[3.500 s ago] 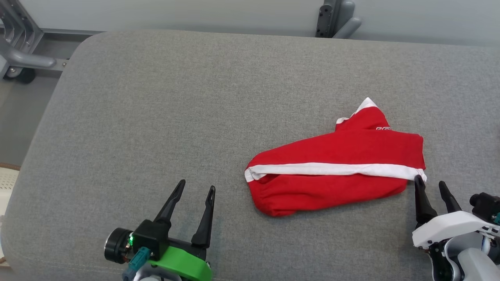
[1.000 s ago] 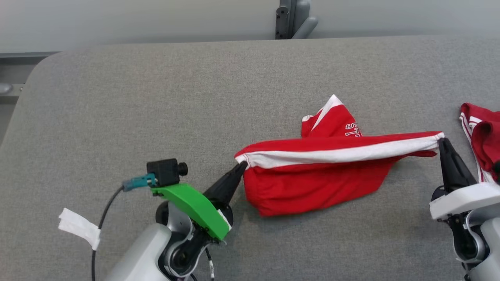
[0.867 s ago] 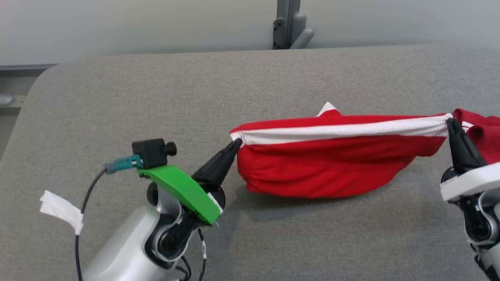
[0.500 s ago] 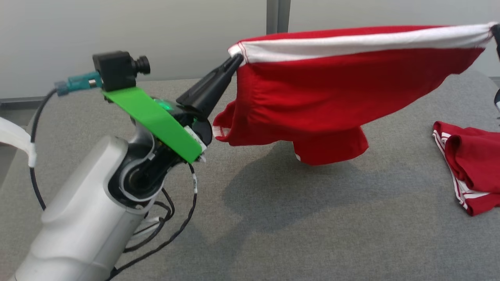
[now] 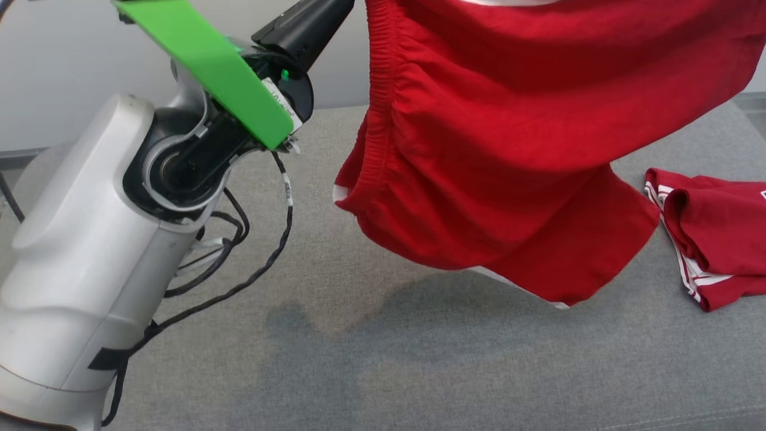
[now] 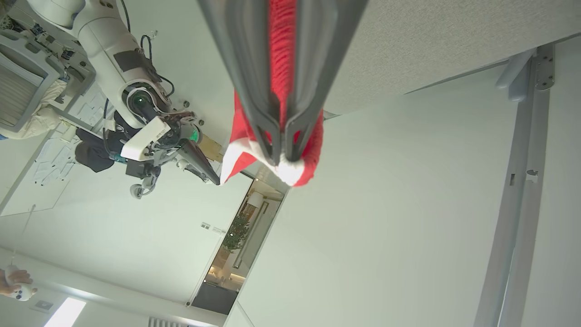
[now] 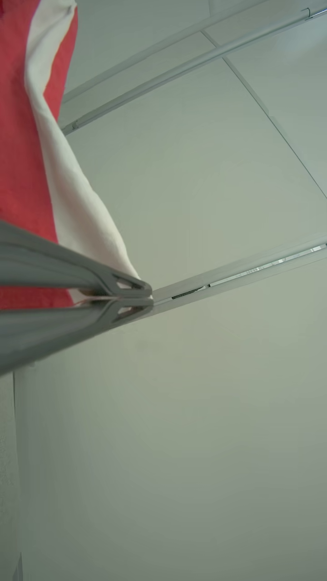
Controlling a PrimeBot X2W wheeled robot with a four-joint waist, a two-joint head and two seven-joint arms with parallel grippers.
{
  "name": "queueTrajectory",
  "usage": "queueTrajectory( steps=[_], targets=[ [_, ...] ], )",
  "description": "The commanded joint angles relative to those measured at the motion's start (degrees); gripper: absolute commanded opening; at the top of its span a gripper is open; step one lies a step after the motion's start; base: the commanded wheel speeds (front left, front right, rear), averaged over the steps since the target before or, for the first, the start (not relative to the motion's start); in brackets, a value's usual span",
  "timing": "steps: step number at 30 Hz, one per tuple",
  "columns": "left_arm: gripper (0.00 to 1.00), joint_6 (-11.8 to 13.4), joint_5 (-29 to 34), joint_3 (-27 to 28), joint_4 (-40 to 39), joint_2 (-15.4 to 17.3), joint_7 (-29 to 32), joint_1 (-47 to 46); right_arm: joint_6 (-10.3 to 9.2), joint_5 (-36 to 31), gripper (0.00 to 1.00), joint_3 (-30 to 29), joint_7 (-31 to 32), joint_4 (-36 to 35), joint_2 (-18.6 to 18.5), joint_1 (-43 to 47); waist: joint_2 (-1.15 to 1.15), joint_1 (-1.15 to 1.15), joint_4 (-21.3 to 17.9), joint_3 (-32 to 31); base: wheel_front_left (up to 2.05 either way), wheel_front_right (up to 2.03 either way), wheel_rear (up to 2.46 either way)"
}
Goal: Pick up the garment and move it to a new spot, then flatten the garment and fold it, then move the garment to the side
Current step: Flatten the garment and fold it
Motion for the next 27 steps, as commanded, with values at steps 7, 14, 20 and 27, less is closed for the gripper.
queueTrajectory(
  steps=[7,14,20,27],
  targets=[
    [0.0,-0.3,4.0,-2.0,6.0,0.7,-0.6,-9.4,-0.01,-5.6,0.0,3.7,-1.9,8.1,6.6,-12.3,0.0,0.0,-3.8,13.1,0.0,0.0,0.0],
    [0.0,-0.3,13.4,-5.6,12.4,3.6,-9.0,-25.1,-0.01,-11.8,0.0,5.9,-12.9,16.6,13.9,-28.2,0.0,0.0,-7.7,28.2,0.0,0.0,0.0],
    [0.0,-0.2,18.9,-16.3,8.4,9.0,-25.2,-30.8,-0.01,-11.3,0.0,9.0,-20.8,18.8,14.5,-30.1,0.0,0.0,-8.6,34.3,0.0,0.0,0.0],
    [0.0,-0.2,23.0,-24.1,-0.2,15.2,-29.2,-21.5,-0.01,-7.9,0.0,13.2,-23.9,17.0,11.2,-20.3,0.0,0.0,-7.9,35.1,0.0,0.0,0.0]
  ],
)
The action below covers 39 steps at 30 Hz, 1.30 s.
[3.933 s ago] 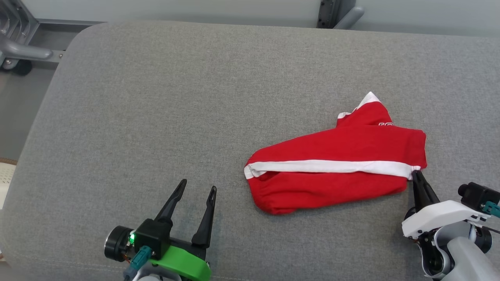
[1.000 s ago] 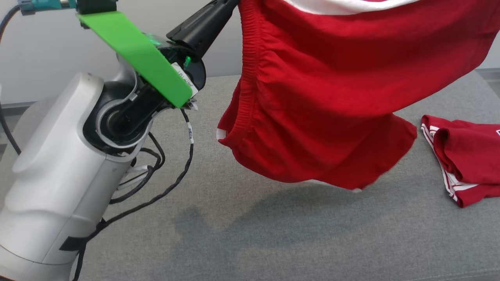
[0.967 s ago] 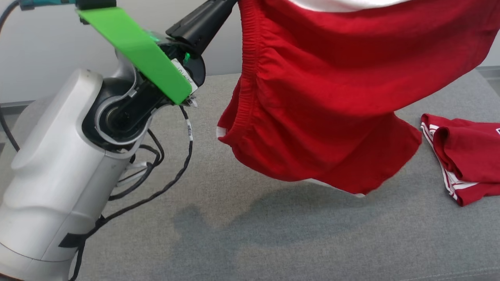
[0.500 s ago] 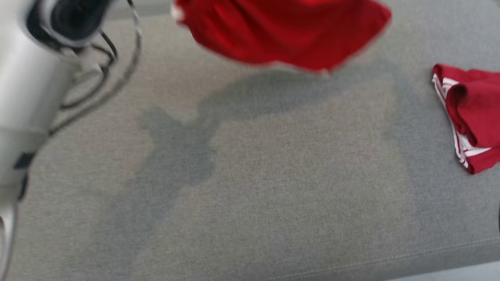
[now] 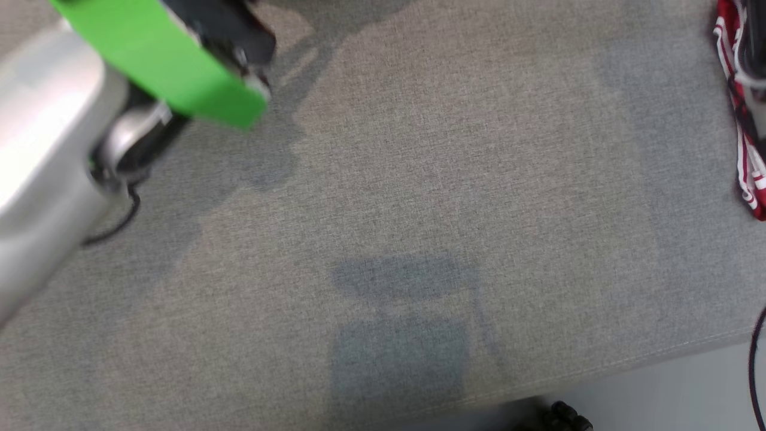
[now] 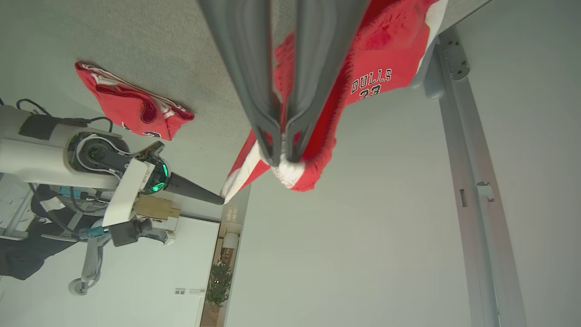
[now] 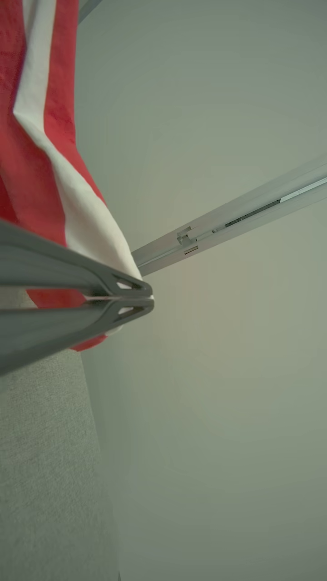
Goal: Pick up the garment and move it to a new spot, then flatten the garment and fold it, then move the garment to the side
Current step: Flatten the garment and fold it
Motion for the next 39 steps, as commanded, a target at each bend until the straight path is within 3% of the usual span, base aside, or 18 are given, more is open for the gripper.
queueTrajectory(
  steps=[1,10,15,23,33,39],
  targets=[
    [0.0,-0.2,1.8,0.2,-1.4,1.0,-0.4,3.0,-0.01,0.7,0.0,0.4,-0.5,-0.6,-1.1,2.0,0.0,-0.01,-1.1,2.6,0.0,0.0,0.0],
    [0.0,-0.2,10.8,-5.5,-9.4,3.3,-0.3,20.8,-0.01,4.8,0.0,2.3,-0.7,-5.6,-9.2,20.8,0.0,-0.01,1.4,-2.8,0.0,0.0,0.0],
    [0.0,-0.2,15.8,-7.3,-9.4,2.4,-0.3,28.1,-0.01,6.7,0.0,0.7,-0.7,-8.3,-12.7,30.7,0.0,-0.01,2.6,-6.4,0.0,0.0,0.0],
    [0.0,-0.2,19.8,-5.9,-9.7,0.3,-0.4,39.1,-0.03,4.8,0.0,-3.5,-0.8,-12.0,-14.1,44.4,0.0,-0.01,3.5,-12.2,0.0,0.0,0.0],
    [0.0,-0.2,21.1,-5.5,-12.4,-0.2,-0.3,46.7,-0.04,2.5,0.0,-10.0,0.0,-19.5,-17.4,59.8,0.0,-0.01,5.5,-16.1,0.0,0.0,0.0],
    [0.0,-0.2,17.3,-4.6,-13.8,-2.6,-0.3,47.3,-0.04,1.4,0.0,-15.1,5.3,-24.4,-18.5,61.8,0.0,-0.01,7.5,-16.7,0.0,0.0,0.0]
  ],
)
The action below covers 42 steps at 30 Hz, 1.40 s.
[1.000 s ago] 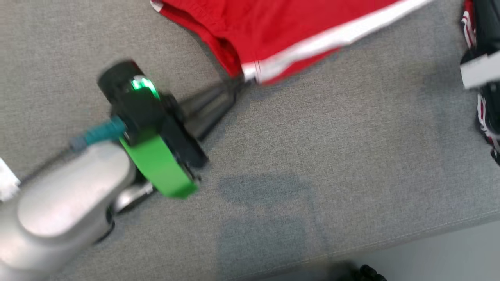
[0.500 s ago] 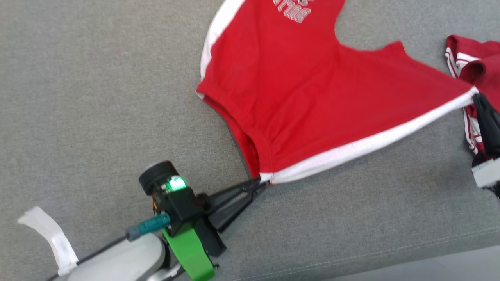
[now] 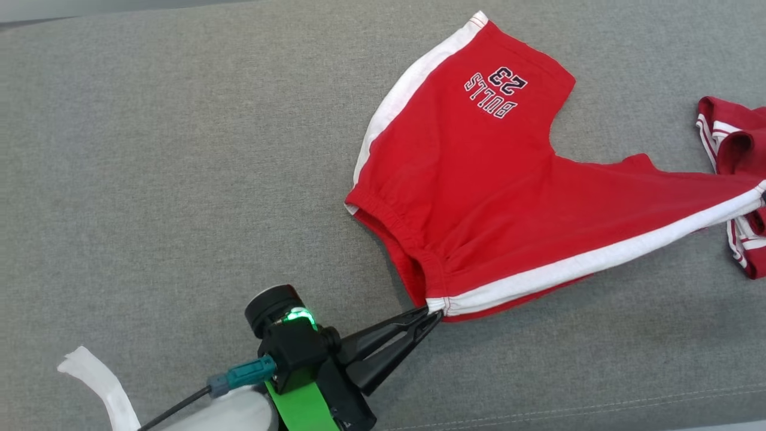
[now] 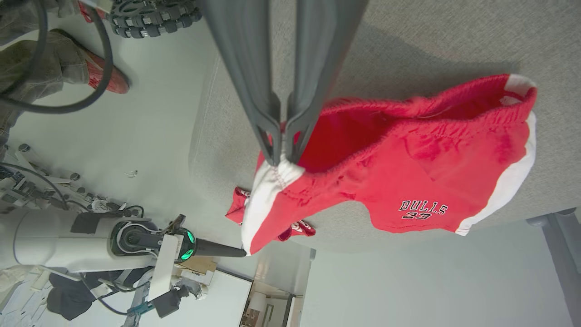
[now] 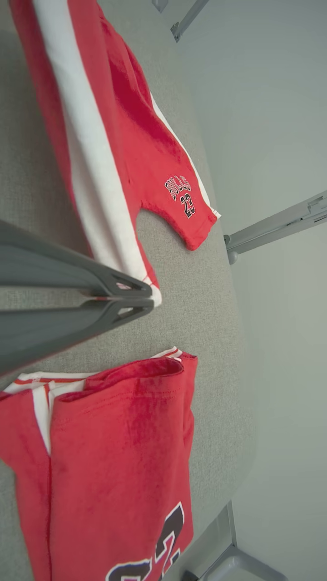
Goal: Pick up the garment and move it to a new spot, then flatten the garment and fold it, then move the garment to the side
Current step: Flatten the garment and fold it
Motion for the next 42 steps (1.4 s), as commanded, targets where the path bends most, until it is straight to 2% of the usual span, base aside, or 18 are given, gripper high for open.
queueTrajectory(
  steps=[1,6,11,16,20,26,42],
  targets=[
    [0.0,-0.2,-1.2,-0.2,-0.1,-1.1,-0.2,0.0,-0.07,-1.0,0.0,-0.9,2.3,-0.3,0.0,-1.0,0.0,0.0,1.5,-0.4,0.0,0.0,0.0],
    [0.0,-0.2,-8.5,-1.2,0.3,-4.8,-0.2,-4.2,-0.06,-2.2,0.0,-2.5,11.8,0.5,1.1,-7.8,0.0,0.0,4.0,1.9,0.0,0.0,0.0],
    [0.0,-0.2,-18.8,0.9,2.1,-8.7,-0.2,-7.2,-0.04,-5.1,0.0,-2.5,19.9,3.0,3.1,-19.2,0.0,0.0,6.2,5.4,0.0,0.0,0.0],
    [0.0,-0.2,-30.0,4.4,3.0,-11.2,-0.2,-8.1,-0.04,-8.9,0.0,-0.3,26.1,7.1,5.3,-30.9,0.0,0.0,8.4,8.8,0.0,0.0,0.0],
    [0.0,-0.2,-34.8,7.0,2.9,-12.6,-0.2,-7.6,-0.04,-11.3,0.0,1.9,28.6,11.3,7.0,-38.5,0.0,0.0,10.5,10.7,0.0,0.0,0.0],
    [0.0,-0.2,-37.4,11.1,2.6,-14.6,-0.2,-6.1,-0.04,-13.8,0.0,4.9,29.5,16.1,8.1,-46.1,0.0,0.0,12.6,12.6,0.0,0.0,0.0],
    [0.0,-0.2,-35.2,14.4,5.4,-17.8,-0.2,-6.6,-0.04,-17.6,0.0,13.4,27.5,27.2,8.8,-61.3,0.0,0.0,16.4,17.5,0.0,0.0,0.0]
  ],
)
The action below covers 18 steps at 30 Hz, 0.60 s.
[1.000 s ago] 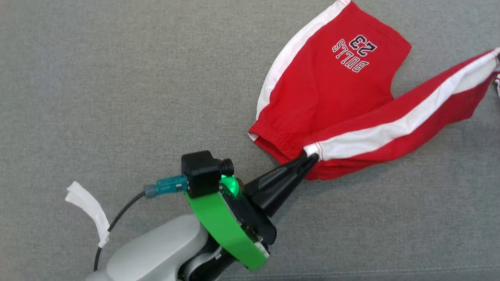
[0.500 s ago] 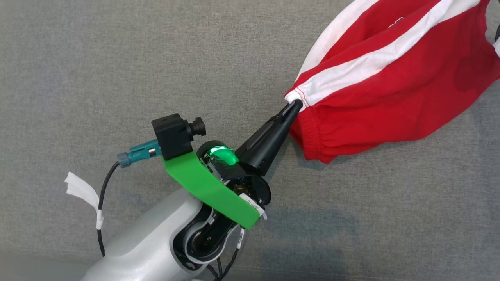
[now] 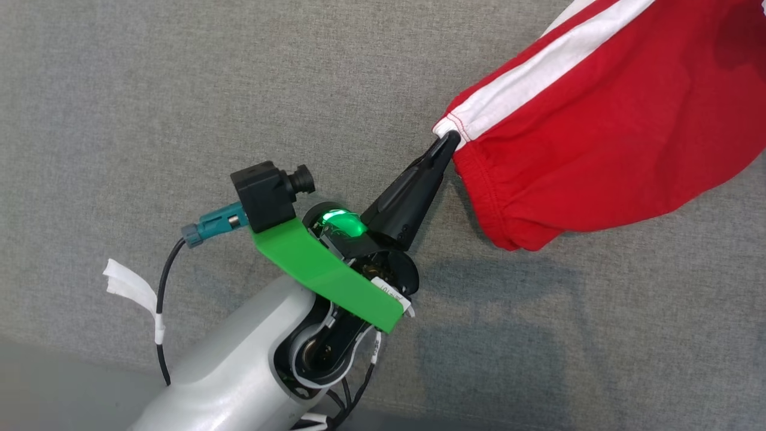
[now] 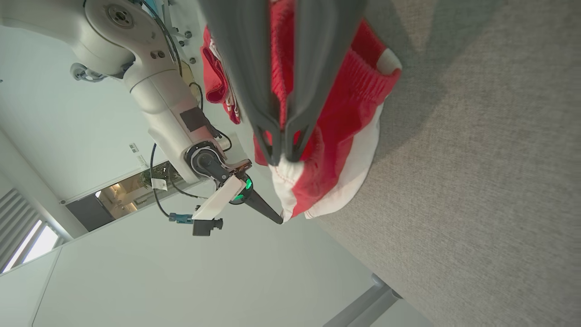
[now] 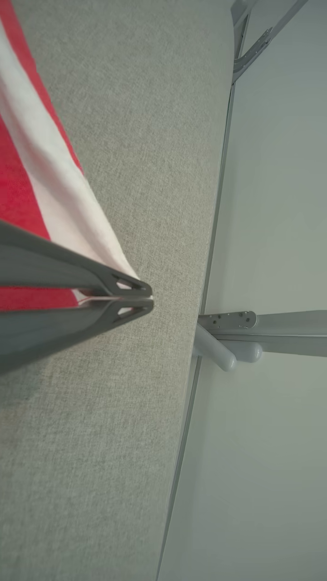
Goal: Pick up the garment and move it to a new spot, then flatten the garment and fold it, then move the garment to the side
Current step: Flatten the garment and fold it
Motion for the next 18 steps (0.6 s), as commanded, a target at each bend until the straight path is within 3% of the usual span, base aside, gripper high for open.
queueTrajectory(
  steps=[1,8,9,10,11,12,13,14,18],
  targets=[
    [0.0,-0.2,0.7,0.4,0.2,-0.3,-0.2,0.1,-0.01,-0.3,0.0,0.5,-0.6,0.6,0.0,-0.9,0.0,0.0,0.7,0.7,0.0,0.0,0.0],
    [0.0,-0.2,2.1,1.1,1.6,-1.2,-0.2,0.3,-0.02,0.6,0.0,3.9,-2.3,3.5,0.1,-3.9,0.0,0.0,1.3,1.7,0.0,0.0,0.0],
    [0.0,-0.2,2.1,1.1,1.8,-1.3,-0.2,0.2,-0.01,0.7,0.02,4.2,-2.6,3.9,0.1,-4.2,0.0,0.0,1.3,1.8,0.0,0.0,0.0],
    [0.0,-0.2,2.1,1.1,2.1,-1.4,-0.2,0.1,-0.01,0.9,0.15,4.7,-2.8,4.2,0.2,-4.5,0.0,0.0,1.4,1.8,0.0,0.0,0.0],
    [0.15,-0.2,2.2,1.0,2.4,-1.4,-0.2,0.1,-0.02,1.1,0.38,5.1,-3.2,4.7,0.3,-4.8,0.0,0.0,1.4,1.8,0.0,0.0,0.0],
    [0.45,-0.2,2.4,0.9,2.9,-1.2,-0.2,0.0,-0.01,1.3,0.88,5.4,-3.7,5.0,0.3,-5.0,0.0,0.0,1.3,1.7,0.0,0.0,0.0],
    [0.95,-0.2,2.4,0.9,3.3,-1.2,-0.2,0.0,-0.02,1.4,1.0,5.5,-4.6,5.4,0.4,-5.2,0.0,0.0,1.3,1.6,0.0,0.0,0.0],
    [1.0,-0.2,2.5,0.9,3.9,-1.2,-0.2,0.1,-0.01,1.7,1.0,5.8,-5.5,5.6,0.6,-5.1,0.0,0.0,1.2,1.3,0.0,0.0,0.0],
    [1.0,-0.2,5.5,2.0,6.2,-0.9,-0.2,1.7,-0.02,4.1,1.0,5.8,-10.3,5.5,0.6,-2.8,0.0,0.0,0.9,-0.8,0.0,0.0,0.0]
  ],
)
